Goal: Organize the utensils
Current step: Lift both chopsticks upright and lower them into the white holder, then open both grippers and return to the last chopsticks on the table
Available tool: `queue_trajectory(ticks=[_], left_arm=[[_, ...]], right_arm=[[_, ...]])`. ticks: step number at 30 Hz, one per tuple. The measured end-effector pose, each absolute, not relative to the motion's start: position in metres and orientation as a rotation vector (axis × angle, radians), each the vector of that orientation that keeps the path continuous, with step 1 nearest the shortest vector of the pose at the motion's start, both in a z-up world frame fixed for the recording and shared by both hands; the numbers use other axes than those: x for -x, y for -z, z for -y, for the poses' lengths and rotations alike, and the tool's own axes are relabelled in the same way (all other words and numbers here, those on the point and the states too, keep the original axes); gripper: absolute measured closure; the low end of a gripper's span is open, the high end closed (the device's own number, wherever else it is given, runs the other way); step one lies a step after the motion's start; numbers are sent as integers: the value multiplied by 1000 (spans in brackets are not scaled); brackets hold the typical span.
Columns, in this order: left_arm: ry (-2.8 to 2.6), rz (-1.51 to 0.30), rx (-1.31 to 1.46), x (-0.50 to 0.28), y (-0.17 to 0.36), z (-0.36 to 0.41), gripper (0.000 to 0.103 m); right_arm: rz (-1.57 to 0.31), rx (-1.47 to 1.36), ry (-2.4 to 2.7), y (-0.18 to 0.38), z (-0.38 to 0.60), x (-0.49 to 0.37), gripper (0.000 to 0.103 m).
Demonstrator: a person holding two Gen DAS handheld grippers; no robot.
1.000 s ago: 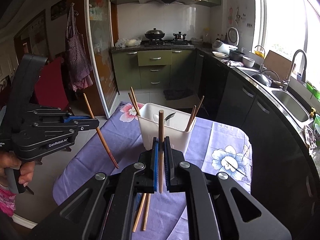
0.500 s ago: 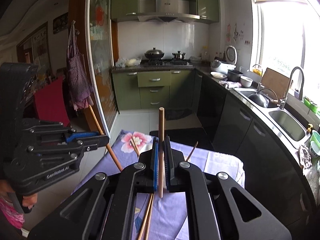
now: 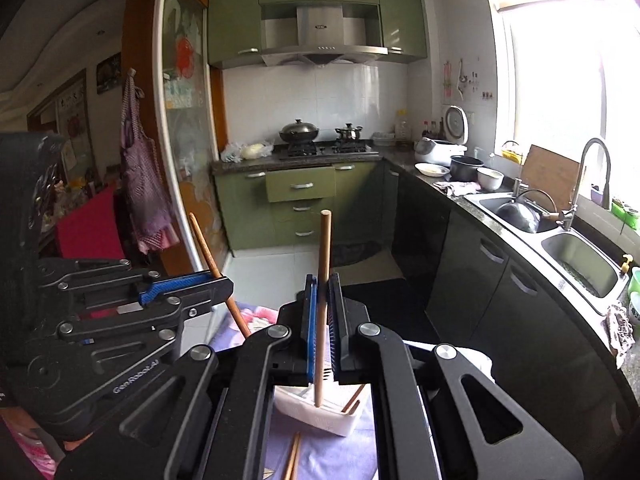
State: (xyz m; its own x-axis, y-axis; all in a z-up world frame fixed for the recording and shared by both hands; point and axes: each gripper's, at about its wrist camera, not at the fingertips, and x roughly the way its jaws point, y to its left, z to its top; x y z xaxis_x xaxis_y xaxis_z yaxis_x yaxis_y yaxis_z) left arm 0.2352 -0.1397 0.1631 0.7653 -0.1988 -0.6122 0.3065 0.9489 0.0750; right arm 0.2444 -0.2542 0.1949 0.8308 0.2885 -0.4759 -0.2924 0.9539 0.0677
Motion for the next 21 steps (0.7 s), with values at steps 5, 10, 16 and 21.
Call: queue_trajectory(ticks=[5,10,16,21], left_arm=[[273,-709,-169,-265,-130,140,97],[273,-764,-179,-277,-99,136,97],[269,-808,-183,-278,-78,131,97],[268,-791,-191,-262,-86,129,96]], right_arm=[[-537,0,-301,-167,256,-265,97],[-588,16,-312,-132,255,-277,97],[-623,23,-323,-106,251,-279,97],[-591,33,-319,-117,250,-264,89]])
